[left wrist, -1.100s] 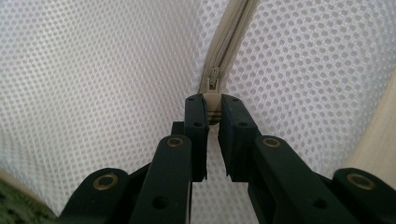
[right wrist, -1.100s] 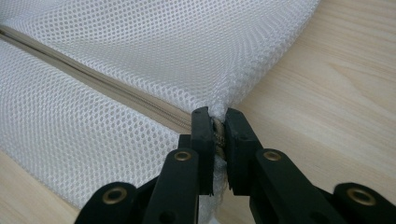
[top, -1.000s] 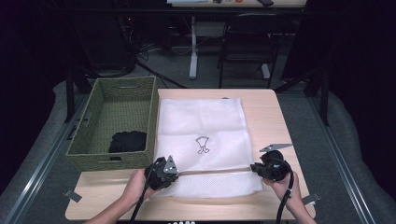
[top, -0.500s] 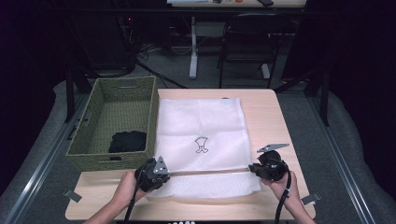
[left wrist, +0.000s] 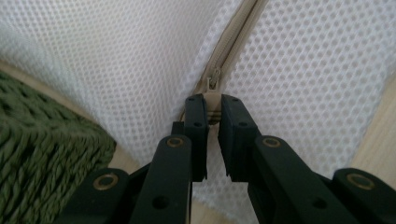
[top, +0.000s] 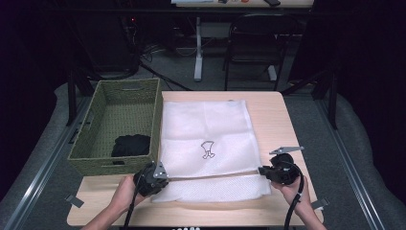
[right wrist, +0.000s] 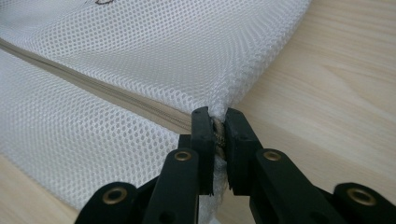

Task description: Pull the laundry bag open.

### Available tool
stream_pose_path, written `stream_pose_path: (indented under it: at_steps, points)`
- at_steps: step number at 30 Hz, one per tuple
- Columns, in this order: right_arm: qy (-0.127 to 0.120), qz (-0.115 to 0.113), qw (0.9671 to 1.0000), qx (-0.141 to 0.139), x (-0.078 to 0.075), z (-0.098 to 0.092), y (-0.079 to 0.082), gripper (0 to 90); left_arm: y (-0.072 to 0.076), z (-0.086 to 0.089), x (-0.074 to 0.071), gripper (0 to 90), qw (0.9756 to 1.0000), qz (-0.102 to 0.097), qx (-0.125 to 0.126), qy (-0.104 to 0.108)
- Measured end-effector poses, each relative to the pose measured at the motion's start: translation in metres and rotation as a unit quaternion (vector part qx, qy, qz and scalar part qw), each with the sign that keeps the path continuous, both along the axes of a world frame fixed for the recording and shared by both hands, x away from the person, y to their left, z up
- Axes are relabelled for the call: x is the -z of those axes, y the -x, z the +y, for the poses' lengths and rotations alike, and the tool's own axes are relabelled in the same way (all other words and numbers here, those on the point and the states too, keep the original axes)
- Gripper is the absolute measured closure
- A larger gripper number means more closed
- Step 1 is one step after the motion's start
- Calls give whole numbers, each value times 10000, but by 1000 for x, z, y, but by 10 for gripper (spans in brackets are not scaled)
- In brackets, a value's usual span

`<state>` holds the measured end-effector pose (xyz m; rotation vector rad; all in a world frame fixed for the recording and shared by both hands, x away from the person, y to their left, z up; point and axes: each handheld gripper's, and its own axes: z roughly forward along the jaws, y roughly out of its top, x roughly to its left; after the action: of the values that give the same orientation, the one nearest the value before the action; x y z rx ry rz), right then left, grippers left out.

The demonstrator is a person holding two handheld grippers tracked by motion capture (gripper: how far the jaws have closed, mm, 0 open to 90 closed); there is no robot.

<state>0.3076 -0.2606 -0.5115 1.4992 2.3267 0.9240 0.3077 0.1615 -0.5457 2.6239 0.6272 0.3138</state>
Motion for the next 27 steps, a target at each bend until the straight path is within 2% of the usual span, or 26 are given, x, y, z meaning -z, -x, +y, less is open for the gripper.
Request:
stream_pose_path:
  at_steps: [2,4,8,9,10,13,16,17,20,21,24,25,26,27]
  points:
    - [-16,9,10000,-18,1,0,0,837,2,2,-1,823,10000,-59,-37,13]
    - [150,-14,9999,-69,2,5,0,837,3,4,-3,823,10000,-78,-46,2]
    - [155,-10,9999,-69,3,5,-1,837,3,15,-3,824,9998,18,-189,-3]
    - [268,-22,9996,-56,4,6,-2,838,4,17,-3,823,9997,-17,-218,-88]
    - [268,-22,9996,-56,4,6,-2,838,4,21,-3,823,9997,36,-252,-19]
    - [314,11,9995,-44,6,7,-3,838,5,34,-3,823,9990,68,-432,-64]
    - [334,11,9994,-40,6,7,-3,837,5,40,-3,824,9987,103,-505,-65]
    - [377,-2,9993,-36,6,7,-3,838,5,46,-1,824,9981,127,-577,-145]
    - [330,48,9994,-34,8,7,-4,838,5,49,-2,824,9981,152,-581,-157]
    - [446,36,9990,-53,8,10,-4,837,5,48,-3,824,9981,105,-563,-210]
    - [410,71,9991,-68,10,11,-5,837,4,48,-2,823,9980,145,-562,-260]
    - [403,82,9991,-85,11,11,-5,837,3,47,-2,823,9975,201,-568,-365]
    - [412,155,9990,-119,11,12,-5,836,3,47,-2,821,9975,201,-568,-365]
    - [409,231,9988,-156,13,12,-6,835,1,45,0,820,9967,376,-611,-377]
